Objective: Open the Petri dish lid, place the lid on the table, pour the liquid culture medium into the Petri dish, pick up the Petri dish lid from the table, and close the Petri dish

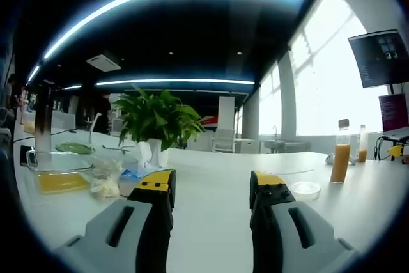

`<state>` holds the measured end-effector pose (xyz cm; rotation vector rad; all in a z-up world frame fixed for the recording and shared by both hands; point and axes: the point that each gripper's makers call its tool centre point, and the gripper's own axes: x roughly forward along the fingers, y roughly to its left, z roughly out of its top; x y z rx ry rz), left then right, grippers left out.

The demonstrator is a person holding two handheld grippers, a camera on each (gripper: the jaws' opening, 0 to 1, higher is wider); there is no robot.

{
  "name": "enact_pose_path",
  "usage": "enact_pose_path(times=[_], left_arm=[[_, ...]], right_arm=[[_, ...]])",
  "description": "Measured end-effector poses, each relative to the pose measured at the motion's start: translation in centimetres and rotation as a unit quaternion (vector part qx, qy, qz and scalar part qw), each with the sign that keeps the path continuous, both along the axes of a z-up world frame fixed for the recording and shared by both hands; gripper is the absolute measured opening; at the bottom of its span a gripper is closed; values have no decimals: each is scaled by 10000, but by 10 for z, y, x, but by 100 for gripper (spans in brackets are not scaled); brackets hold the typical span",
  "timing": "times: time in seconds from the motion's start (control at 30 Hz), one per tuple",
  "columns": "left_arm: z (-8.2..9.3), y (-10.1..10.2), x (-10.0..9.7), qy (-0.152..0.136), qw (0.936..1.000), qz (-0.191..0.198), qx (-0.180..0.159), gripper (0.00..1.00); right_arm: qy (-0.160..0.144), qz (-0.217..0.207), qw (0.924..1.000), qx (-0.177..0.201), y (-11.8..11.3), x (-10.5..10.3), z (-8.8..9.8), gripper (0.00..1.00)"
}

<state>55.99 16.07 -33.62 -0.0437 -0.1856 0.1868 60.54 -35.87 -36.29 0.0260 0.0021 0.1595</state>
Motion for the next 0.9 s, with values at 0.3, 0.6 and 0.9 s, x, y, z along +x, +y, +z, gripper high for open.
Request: enact_pose_path(times=[0.3,0.6,0.9], left_arm=[[-5,-1,1,68,9999,-93,-17,37],[-9,15,-1,140,9999,-48,-83,37],[-9,20,5,265,9990,-321,138,39]], right_arm=[[20,69,10000,3,4,1,-1,46],[63,181,9998,50,0,4,-1,47],[28,642,9963,-565,9,6,2,50]])
